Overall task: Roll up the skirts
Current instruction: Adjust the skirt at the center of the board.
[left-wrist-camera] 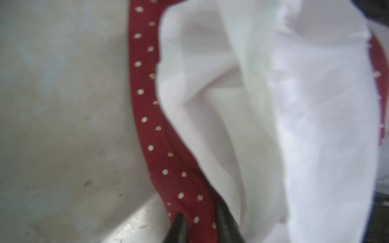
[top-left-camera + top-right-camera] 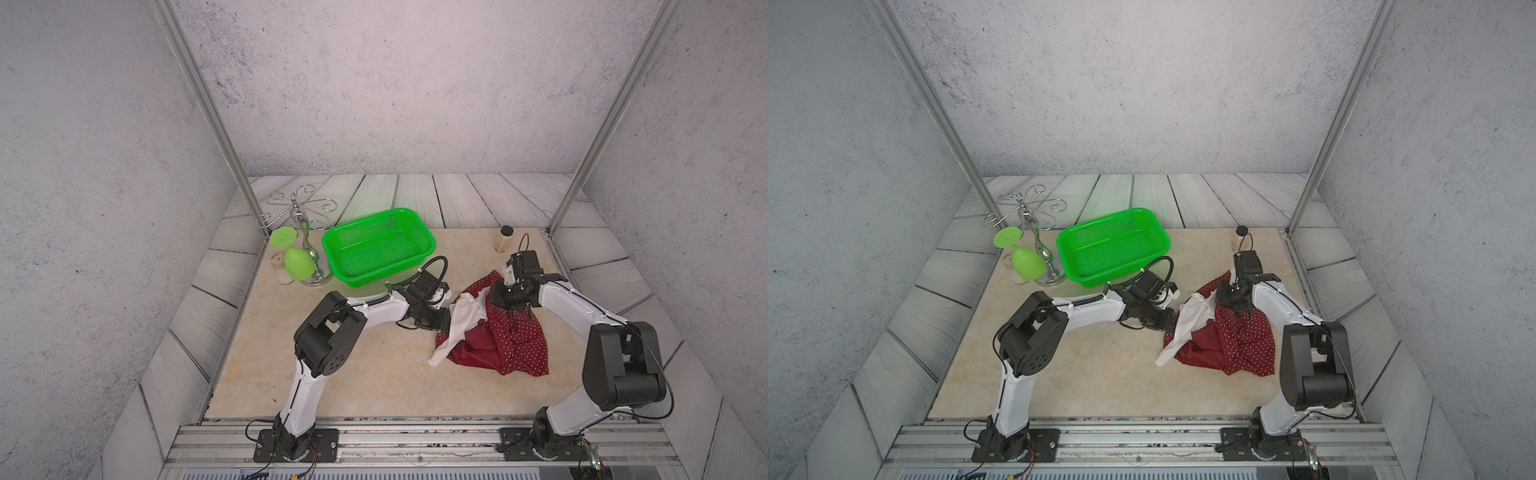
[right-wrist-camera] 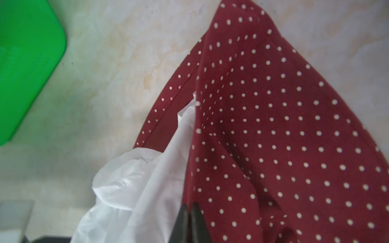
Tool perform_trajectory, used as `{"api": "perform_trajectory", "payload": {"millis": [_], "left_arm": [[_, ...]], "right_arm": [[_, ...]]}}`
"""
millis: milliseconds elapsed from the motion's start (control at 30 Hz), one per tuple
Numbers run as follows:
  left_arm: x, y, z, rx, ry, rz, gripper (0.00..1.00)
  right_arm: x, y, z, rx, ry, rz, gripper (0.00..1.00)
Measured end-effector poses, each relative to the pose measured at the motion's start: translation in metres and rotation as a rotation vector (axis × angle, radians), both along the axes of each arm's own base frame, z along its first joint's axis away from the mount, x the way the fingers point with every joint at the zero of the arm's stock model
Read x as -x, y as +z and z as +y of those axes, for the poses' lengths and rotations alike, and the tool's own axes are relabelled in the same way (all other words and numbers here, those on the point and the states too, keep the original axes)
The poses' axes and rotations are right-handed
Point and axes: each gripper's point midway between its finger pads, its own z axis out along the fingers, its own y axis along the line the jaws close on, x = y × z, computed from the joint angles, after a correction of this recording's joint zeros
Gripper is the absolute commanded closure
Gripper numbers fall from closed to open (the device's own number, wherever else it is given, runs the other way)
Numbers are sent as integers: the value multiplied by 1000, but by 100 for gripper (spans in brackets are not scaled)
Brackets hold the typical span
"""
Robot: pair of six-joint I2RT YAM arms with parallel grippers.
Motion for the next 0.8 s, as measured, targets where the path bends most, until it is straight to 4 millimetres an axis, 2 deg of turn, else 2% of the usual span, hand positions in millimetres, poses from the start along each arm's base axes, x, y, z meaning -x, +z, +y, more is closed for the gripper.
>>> {"api": "perform_trajectory", "payload": {"millis": [100,200,300,367,467,533,600,800], "left_arm": [[-7,13,-4,13,2,-26,100],[-20,31,13,-7,27,-65,100],[-42,71,41,-4,69,-150,100],[-57,108,66,12,108,-234,100],[-71,150,105,26,165,-341,100],[-69,160,131,10,196,-378,100],[-62,158,154,-25,216,-394,100],[-32,131,195,-143,225,-396,100]], "right_arm": [[-2,16,-2,19,20,-40,100],[0,50,-4,38,45,-122,100],[4,106,-7,60,71,-271,100],[13,143,-9,71,88,-382,100],[35,177,-6,61,123,-498,100],[51,177,-2,36,150,-523,100],[67,161,4,-1,178,-497,100],[110,81,43,-180,253,-269,100]]}}
